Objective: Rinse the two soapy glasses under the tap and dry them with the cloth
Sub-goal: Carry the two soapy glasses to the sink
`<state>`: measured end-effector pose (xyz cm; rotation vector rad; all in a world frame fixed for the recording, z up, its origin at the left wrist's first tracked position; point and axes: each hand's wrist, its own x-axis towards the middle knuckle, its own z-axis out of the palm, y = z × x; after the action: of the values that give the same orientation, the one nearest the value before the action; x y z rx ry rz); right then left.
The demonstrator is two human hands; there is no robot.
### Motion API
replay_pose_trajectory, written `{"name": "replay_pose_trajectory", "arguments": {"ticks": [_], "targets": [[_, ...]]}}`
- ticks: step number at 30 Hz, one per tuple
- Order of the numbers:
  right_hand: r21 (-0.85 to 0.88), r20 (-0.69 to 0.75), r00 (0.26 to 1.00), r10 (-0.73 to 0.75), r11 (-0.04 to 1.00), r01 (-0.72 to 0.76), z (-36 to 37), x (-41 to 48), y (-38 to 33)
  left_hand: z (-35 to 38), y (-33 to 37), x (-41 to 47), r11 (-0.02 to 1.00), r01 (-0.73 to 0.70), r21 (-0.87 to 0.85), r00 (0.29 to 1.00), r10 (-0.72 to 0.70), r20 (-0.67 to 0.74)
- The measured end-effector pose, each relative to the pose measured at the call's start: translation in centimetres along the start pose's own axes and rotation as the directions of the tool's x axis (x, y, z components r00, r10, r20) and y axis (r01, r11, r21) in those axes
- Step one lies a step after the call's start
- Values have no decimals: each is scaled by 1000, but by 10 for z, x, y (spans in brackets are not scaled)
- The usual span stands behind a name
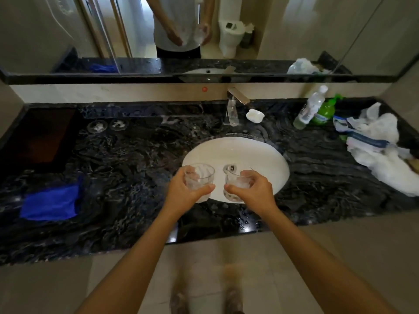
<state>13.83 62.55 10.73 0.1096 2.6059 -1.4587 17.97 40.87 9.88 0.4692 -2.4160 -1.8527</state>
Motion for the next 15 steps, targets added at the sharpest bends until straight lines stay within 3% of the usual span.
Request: {"name": "replay_pose_trajectory", "arguments": {"ticks": [8, 15], "targets": [[-5, 29, 1000, 1, 1000, -1, -34, 13, 73, 82, -38, -25, 991, 123, 46, 982, -114, -150], [24, -29, 1000, 3, 1000, -3, -42, 15, 137, 143, -58, -44, 991, 135, -4, 936, -129, -329]]}}
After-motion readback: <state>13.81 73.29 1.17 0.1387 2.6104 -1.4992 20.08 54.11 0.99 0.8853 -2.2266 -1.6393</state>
